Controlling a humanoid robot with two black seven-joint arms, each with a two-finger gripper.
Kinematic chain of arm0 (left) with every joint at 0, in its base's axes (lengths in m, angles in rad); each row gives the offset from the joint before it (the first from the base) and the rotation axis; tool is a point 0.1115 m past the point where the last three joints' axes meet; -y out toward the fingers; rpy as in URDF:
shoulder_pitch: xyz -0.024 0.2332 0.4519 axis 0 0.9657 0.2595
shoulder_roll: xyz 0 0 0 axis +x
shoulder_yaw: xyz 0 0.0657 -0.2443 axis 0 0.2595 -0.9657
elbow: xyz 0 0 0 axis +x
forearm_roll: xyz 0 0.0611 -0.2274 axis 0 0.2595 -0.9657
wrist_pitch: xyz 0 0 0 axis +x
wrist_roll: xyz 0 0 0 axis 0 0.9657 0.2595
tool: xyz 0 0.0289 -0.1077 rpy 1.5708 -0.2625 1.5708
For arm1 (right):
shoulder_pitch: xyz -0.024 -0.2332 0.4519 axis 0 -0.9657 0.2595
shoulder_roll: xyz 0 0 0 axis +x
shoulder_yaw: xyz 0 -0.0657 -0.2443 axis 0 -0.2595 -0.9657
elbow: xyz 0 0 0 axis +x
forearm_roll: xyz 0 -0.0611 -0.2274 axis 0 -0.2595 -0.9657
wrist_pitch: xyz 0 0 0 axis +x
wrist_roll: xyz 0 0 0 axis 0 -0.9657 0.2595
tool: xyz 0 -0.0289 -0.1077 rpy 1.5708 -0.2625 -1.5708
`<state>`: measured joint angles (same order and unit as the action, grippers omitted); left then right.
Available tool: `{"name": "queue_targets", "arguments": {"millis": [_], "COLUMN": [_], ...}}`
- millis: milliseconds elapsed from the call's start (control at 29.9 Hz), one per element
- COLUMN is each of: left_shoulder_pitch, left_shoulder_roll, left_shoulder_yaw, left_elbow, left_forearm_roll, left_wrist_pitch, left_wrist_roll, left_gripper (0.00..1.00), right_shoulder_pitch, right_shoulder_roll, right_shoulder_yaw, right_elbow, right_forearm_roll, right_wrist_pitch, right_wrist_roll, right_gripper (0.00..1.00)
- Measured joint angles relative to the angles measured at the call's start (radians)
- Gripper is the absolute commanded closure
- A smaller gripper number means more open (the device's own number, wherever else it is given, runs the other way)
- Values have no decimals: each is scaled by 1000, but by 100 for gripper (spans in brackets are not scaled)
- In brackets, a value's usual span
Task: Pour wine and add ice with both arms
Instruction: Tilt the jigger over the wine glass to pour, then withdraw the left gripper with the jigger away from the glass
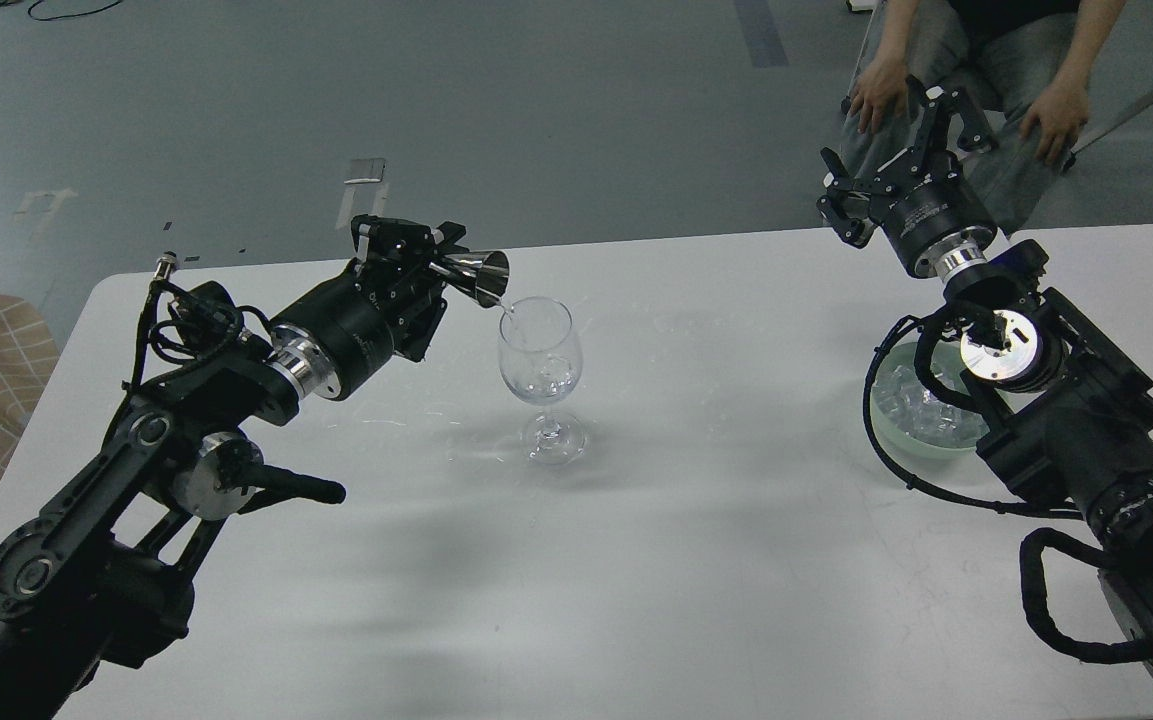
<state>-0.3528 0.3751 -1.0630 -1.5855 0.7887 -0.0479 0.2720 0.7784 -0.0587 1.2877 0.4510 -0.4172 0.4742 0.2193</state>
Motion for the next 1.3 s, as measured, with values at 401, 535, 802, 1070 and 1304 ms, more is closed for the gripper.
{"name": "queue_targets", "arguments": {"millis": [401, 535, 802, 1070, 1304], "left_shoulder_pitch": [-25, -33, -40, -38, -34], "left_shoulder_roll": [1, 1, 4, -6, 8], "left_shoulder_yaw": [0, 0, 1, -25, -135], "left_elbow": [-22, -28, -42, -47, -38], "left_forearm_roll": [167, 185, 239, 111, -284], "left_wrist_pitch": [-2, -3, -6, 2, 46], "left_wrist_roll": [26, 32, 54, 97, 113], "left_gripper": [100, 100, 100, 100, 100], "right_shoulder_pitch": [-1, -1, -7, -8, -8], "right_shoulder_roll": [0, 0, 0, 1, 0], "right_shoulder_yaw": [-1, -1, -1, -1, -1], "right_elbow": [0, 0, 0, 0, 0], "right_forearm_roll": [0, 0, 0, 0, 0], "right_wrist_pitch": [0, 0, 0, 0, 0], "right_wrist_roll": [1, 1, 0, 0, 0], "right_gripper": [0, 0, 0, 0, 0]}}
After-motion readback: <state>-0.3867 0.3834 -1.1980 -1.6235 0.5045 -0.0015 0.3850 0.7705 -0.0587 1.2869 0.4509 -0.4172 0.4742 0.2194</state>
